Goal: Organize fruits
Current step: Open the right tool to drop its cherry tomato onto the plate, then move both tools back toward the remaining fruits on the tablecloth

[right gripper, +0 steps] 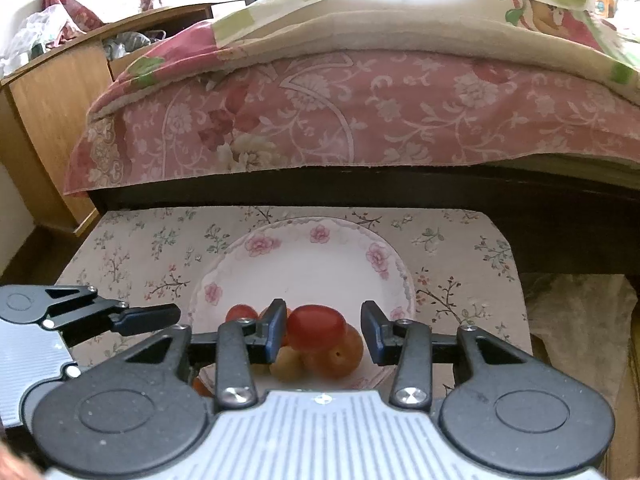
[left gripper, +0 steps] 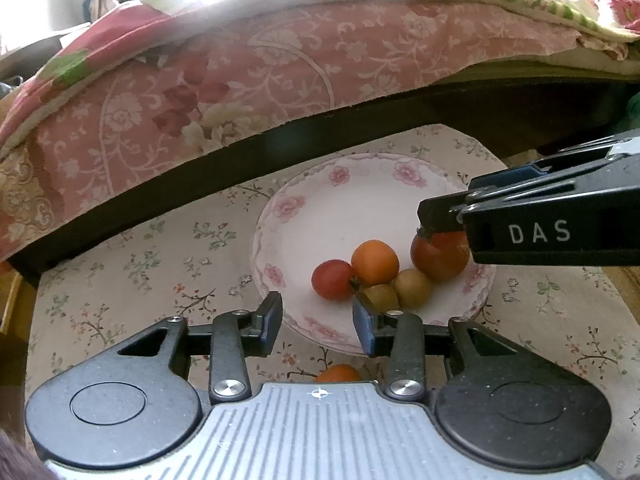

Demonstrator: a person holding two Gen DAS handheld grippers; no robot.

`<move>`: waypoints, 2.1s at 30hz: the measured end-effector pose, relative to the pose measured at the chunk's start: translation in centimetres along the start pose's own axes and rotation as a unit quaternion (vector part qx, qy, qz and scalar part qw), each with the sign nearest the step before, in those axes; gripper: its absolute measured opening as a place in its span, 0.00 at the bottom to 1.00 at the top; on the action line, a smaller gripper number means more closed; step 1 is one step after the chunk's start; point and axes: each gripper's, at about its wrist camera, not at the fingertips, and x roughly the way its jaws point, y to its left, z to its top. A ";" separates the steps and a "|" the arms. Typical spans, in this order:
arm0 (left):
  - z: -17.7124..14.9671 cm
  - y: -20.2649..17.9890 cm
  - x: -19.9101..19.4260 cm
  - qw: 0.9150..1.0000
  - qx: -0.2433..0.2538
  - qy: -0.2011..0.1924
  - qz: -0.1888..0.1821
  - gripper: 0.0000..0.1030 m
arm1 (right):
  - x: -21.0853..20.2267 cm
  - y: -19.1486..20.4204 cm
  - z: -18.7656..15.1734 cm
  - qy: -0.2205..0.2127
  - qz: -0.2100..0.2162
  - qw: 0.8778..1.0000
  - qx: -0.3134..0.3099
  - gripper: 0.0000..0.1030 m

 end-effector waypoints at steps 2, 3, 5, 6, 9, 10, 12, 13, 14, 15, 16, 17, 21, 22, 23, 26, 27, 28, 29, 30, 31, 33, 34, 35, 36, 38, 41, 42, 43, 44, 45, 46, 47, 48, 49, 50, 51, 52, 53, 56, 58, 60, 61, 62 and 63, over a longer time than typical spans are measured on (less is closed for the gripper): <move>-0.1 0.0 -0.2 1.000 0.000 -0.001 0.000 0.47 | -0.2 0.0 -0.1 0.000 -0.001 1.000 0.000 0.40; -0.1 -0.1 -0.3 1.000 0.000 -0.001 0.001 0.47 | -0.2 0.0 -0.2 0.000 -0.001 1.000 0.000 0.40; -0.2 -0.1 -0.4 1.000 0.000 -0.001 0.001 0.49 | -0.4 0.1 -0.3 0.000 0.000 1.000 -0.001 0.40; -0.3 -0.1 -0.5 1.000 0.000 -0.001 0.002 0.49 | -0.5 0.1 -0.3 0.000 0.000 1.000 -0.002 0.40; -0.5 -0.1 -0.9 1.000 -0.002 -0.003 0.002 0.49 | -1.0 0.4 -0.6 -0.002 -0.002 1.000 -0.006 0.40; -0.6 -0.1 -1.1 1.000 -0.002 -0.004 0.003 0.49 | -1.2 0.5 -0.6 -0.003 -0.003 1.000 -0.007 0.40; -0.7 -0.1 -1.4 1.000 -0.004 -0.006 0.003 0.49 | -1.6 0.6 -0.9 -0.004 -0.005 1.000 -0.009 0.40; -0.8 -0.1 -1.6 1.000 -0.005 -0.006 0.003 0.49 | -1.9 0.7 -1.1 -0.004 -0.006 1.000 -0.009 0.40; -0.9 -0.1 -1.8 1.000 -0.007 -0.006 0.003 0.49 | -2.0 0.8 -1.2 -0.003 -0.006 1.000 -0.011 0.40; -1.1 -0.1 -2.0 1.000 -0.007 -0.006 0.003 0.50 | -2.2 0.8 -1.4 -0.002 -0.008 1.000 -0.013 0.40; -1.2 -0.1 -2.1 1.000 -0.007 -0.006 0.003 0.50 | -2.4 0.9 -1.5 -0.001 -0.011 1.000 -0.015 0.40; -1.3 -0.1 -2.3 1.000 -0.007 -0.006 0.003 0.50 | -2.6 1.0 -1.7 -0.001 -0.014 1.000 -0.016 0.40; -1.9 -0.2 -2.8 1.000 -0.009 -0.002 0.002 0.51 | -3.5 1.0 -2.6 0.003 -0.019 1.000 -0.016 0.40; -2.0 -0.3 -2.8 1.000 -0.009 -0.001 0.001 0.51 | -3.6 1.0 -2.8 0.006 -0.020 1.000 -0.016 0.40; -2.1 -0.4 -3.0 1.000 -0.009 0.000 0.001 0.51 | -3.8 1.1 -3.0 0.008 -0.020 1.000 -0.016 0.40; -2.4 -0.6 -3.4 1.000 -0.009 0.000 -0.004 0.51 | -4.2 1.1 -3.7 0.016 -0.025 0.999 -0.015 0.40; -2.5 -0.7 -3.5 1.000 -0.009 0.000 -0.005 0.51 | -4.4 1.1 -3.9 0.018 -0.026 0.999 -0.015 0.40; -2.6 -0.7 -3.6 1.000 -0.009 0.000 -0.005 0.52 | -4.5 1.2 -4.1 0.020 -0.027 0.999 -0.014 0.40; -2.8 -0.8 -3.8 1.000 -0.009 0.000 -0.006 0.52 | -4.7 1.2 -4.4 0.024 -0.028 0.999 -0.015 0.40; -3.0 -0.9 -3.9 1.000 -0.008 0.001 -0.007 0.52 | -4.8 1.3 -4.6 0.026 -0.029 0.999 -0.016 0.40; -3.0 -0.9 -3.9 1.000 -0.008 0.002 -0.008 0.52 | -4.9 1.4 -4.8 0.028 -0.030 0.999 -0.018 0.40; -3.3 -1.2 -4.1 1.000 -0.006 0.004 -0.010 0.52 | -5.1 1.6 -5.1 0.031 -0.033 0.999 -0.021 0.40; -3.5 -1.3 -4.2 1.000 -0.006 0.006 -0.011 0.52 | -5.3 1.7 -5.2 0.032 -0.034 0.999 -0.020 0.40; -3.7 -1.3 -4.3 1.000 -0.005 0.007 -0.011 0.52 | -5.4 1.8 -5.3 0.034 -0.032 0.999 -0.019 0.40; -3.8 -1.4 -4.4 1.000 -0.005 0.008 -0.012 0.52 | -5.5 1.8 -5.5 0.036 -0.032 0.999 -0.018 0.40; -4.1 -1.5 -4.6 1.000 -0.005 0.009 -0.013 0.52 | -5.7 2.0 -5.7 0.039 -0.031 0.999 -0.020 0.40; -4.6 -1.5 -4.9 1.000 -0.007 0.012 -0.014 0.53 | -5.8 2.2 -6.2 0.045 -0.031 0.998 -0.022 0.40; -4.7 -1.4 -5.0 1.000 -0.008 0.014 -0.015 0.53 | -5.8 2.3 -6.3 0.047 -0.031 0.998 -0.022 0.40; -4.9 -1.5 -5.0 1.000 -0.008 0.016 -0.015 0.53 | -5.8 2.3 -6.5 0.050 -0.032 0.998 -0.022 0.40; -5.1 -1.5 -5.1 1.000 -0.007 0.018 -0.016 0.53 | -5.8 2.4 -6.6 0.053 -0.032 0.998 -0.021 0.40; -5.3 -1.5 -5.1 1.000 -0.007 0.020 -0.017 0.53 | -5.8 2.5 -6.8 0.055 -0.031 0.998 -0.021 0.40; -5.5 -1.6 -5.2 1.000 -0.006 0.022 -0.018 0.53 | -5.8 2.6 -6.9 0.058 -0.030 0.998 -0.022 0.40; -5.8 -1.6 -5.2 1.000 -0.005 0.024 -0.019 0.53 | -5.7 2.7 -7.0 0.060 -0.029 0.998 -0.024 0.40; -6.0 -1.7 -5.2 0.999 -0.004 0.026 -0.020 0.54 | -5.7 2.8 -7.1 0.061 -0.028 0.997 -0.025 0.40; -6.2 -1.7 -5.2 0.999 -0.003 0.028 -0.020 0.54 | -5.7 2.9 -7.2 0.062 -0.027 0.997 -0.027 0.40; -6.3 -1.6 -5.2 0.999 -0.003 0.030 -0.020 0.54 | -5.6 3.1 -7.2 0.064 -0.026 0.997 -0.029 0.40; -6.5 -1.6 -5.2 0.999 -0.003 0.032 -0.020 0.54 | -5.4 3.2 -7.3 0.065 -0.025 0.997 -0.031 0.40; -6.6 -1.5 -5.2 0.999 -0.004 0.033 -0.021 0.54 | -5.4 3.2 -7.4 0.067 -0.024 0.997 -0.032 0.40; -6.6 -1.4 -5.2 0.999 -0.005 0.034 -0.021 0.54 | -5.2 3.3 -7.4 0.069 -0.024 0.997 -0.033 0.40; -6.8 -1.2 -5.2 0.999 -0.007 0.035 -0.023 0.55 | -4.8 3.4 -7.6 0.078 -0.021 0.996 -0.038 0.40; -6.9 -1.3 -5.0 0.999 -0.006 0.038 -0.025 0.55 | -4.5 3.5 -7.7 0.083 -0.019 0.995 -0.042 0.40; -7.0 -1.4 -4.9 0.999 -0.003 0.041 -0.029 0.55 | -4.3 3.7 -7.8 0.087 -0.018 0.995 -0.046 0.40; -7.0 -1.5 -4.8 0.999 -0.001 0.042 -0.031 0.55 | -4.2 3.8 -7.8 0.088 -0.017 0.995 -0.050 0.40; -7.1 -1.7 -4.8 0.999 0.001 0.043 -0.032 0.55 | -4.1 3.9 -7.8 0.088 -0.017 0.995 -0.053 0.40; -7.1 -1.8 -4.8 0.998 0.003 0.043 -0.034 0.55 | -4.1 4.0 -7.8 0.089 -0.017 0.994 -0.056 0.40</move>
